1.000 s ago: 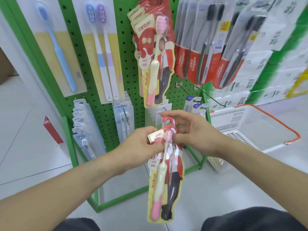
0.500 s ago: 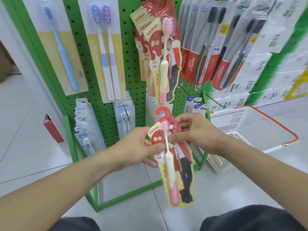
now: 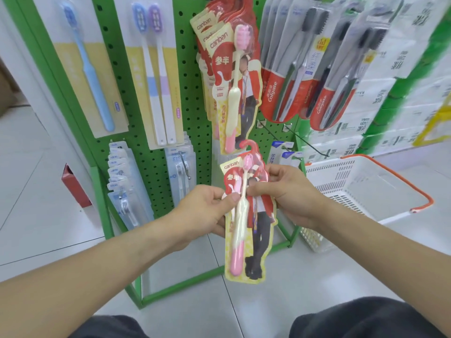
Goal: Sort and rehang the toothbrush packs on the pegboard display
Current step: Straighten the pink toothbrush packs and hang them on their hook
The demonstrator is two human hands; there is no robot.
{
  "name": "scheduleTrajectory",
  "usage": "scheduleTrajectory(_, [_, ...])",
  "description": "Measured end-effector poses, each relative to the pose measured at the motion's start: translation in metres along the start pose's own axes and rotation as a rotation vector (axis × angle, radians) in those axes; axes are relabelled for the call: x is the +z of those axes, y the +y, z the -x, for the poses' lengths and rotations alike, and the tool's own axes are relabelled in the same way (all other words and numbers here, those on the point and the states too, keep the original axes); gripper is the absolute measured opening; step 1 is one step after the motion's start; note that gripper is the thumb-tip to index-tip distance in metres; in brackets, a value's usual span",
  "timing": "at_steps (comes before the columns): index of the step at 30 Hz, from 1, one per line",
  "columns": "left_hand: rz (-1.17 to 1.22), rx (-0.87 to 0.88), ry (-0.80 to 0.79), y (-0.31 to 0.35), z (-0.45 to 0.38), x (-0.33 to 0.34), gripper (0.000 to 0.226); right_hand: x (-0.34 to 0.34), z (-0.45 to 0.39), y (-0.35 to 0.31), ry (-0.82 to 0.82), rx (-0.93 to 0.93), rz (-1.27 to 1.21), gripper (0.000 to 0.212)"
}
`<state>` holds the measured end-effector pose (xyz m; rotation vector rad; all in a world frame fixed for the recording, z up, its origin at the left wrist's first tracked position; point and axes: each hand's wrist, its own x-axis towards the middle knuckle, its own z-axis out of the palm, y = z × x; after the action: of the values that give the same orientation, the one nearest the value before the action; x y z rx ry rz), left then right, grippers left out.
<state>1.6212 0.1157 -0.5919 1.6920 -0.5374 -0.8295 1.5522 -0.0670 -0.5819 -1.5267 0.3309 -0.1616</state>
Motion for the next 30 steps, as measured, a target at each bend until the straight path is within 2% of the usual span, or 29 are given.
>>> scheduleTrajectory(3, [-0.108,0.068,0.063,-0.001,-0.001,-0.003,0.042,-0.003,0.002,-0.001,-0.077,0.052,0.020,0.032])
scheduleTrajectory(6, [-0.174,0.093,0.039,-0.003,-0.002,-0.002,0.042,-0.010,0.005,-0.004,-0.176,0.099,0.128,0.039])
scheduleTrajectory(9, [-0.140,0.094,-0.048,-0.004,-0.001,0.000,0.027,-0.014,0.004,-0.005,-0.114,0.083,0.087,0.041])
scheduleTrajectory(11, [-0.201,0.098,-0.085,-0.004,-0.001,-0.003,0.019,-0.016,0.002,-0.006,-0.067,0.089,0.029,0.037])
scheduleTrajectory(14, [-0.262,0.103,-0.068,-0.004,-0.002,-0.005,0.028,-0.018,0.005,-0.010,-0.121,0.128,0.058,0.023])
scheduleTrajectory(16, [-0.289,0.110,-0.057,-0.004,-0.001,-0.004,0.025,-0.014,0.009,-0.011,-0.160,0.138,0.125,0.018])
scheduleTrajectory(18, [-0.296,0.116,-0.054,-0.004,0.000,-0.003,0.023,-0.010,0.010,-0.008,-0.118,0.133,0.137,0.026])
scheduleTrajectory(20, [-0.235,0.109,-0.069,-0.006,-0.001,-0.004,0.031,-0.008,0.008,-0.005,-0.066,0.127,0.079,0.035])
scheduleTrajectory(23, [-0.214,0.098,-0.100,-0.007,0.000,-0.008,0.047,-0.011,0.005,-0.006,-0.006,0.112,0.048,0.032])
scheduleTrajectory(27, [-0.284,0.105,-0.077,-0.009,-0.001,-0.007,0.049,-0.019,0.003,-0.007,-0.100,0.159,0.133,0.031])
scheduleTrajectory(30, [-0.276,0.108,-0.071,-0.012,-0.003,-0.006,0.053,-0.020,0.001,-0.003,-0.023,0.146,0.129,0.038])
